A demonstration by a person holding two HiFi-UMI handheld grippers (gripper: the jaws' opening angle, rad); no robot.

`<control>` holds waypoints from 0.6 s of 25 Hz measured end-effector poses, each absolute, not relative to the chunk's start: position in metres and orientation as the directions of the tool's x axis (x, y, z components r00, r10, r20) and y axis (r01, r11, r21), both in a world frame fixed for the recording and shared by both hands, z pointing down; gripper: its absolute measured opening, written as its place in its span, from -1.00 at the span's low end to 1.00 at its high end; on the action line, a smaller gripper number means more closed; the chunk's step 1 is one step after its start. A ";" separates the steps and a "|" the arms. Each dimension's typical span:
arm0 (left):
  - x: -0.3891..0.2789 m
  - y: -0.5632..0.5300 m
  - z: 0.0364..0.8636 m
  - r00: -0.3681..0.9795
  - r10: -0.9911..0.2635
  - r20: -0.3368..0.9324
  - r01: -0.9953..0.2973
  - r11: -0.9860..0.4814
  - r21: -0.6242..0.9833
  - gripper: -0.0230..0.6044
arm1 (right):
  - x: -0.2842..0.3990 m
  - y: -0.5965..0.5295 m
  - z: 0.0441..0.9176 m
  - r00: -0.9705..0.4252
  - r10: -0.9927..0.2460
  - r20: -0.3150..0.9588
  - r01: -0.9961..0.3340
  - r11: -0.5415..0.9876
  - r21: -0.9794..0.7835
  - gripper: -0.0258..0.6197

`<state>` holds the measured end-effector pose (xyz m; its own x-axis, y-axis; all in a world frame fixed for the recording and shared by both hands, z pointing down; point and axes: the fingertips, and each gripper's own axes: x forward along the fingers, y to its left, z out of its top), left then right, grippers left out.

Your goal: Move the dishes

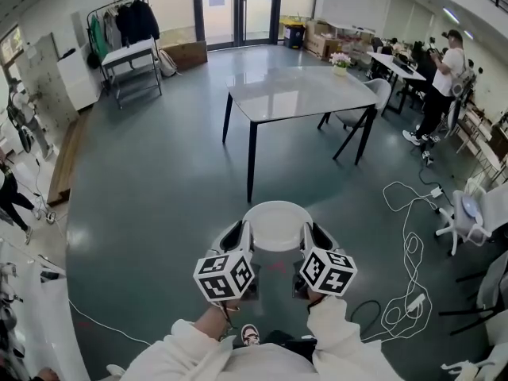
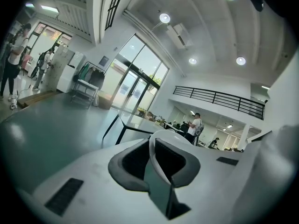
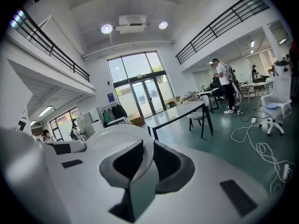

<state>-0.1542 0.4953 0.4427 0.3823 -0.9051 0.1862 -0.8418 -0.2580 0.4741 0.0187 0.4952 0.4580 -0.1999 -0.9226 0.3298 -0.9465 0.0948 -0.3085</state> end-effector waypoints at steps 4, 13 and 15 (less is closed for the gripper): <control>-0.155 0.489 0.447 0.407 -0.893 0.192 -0.836 -0.279 0.472 -0.80 | 0.018 0.488 0.459 -0.180 -0.924 0.338 -0.953 0.079 -0.291 -0.55; -0.158 0.463 0.451 0.404 -0.895 0.189 -0.832 -0.274 0.482 -0.80 | 0.015 0.463 0.460 -0.165 -0.924 0.346 -0.969 0.086 -0.232 -0.54; -0.156 0.456 0.451 0.404 -0.895 0.188 -0.832 -0.274 0.482 -0.80 | 0.016 0.455 0.462 -0.167 -0.923 0.347 -0.967 0.085 -0.240 -0.54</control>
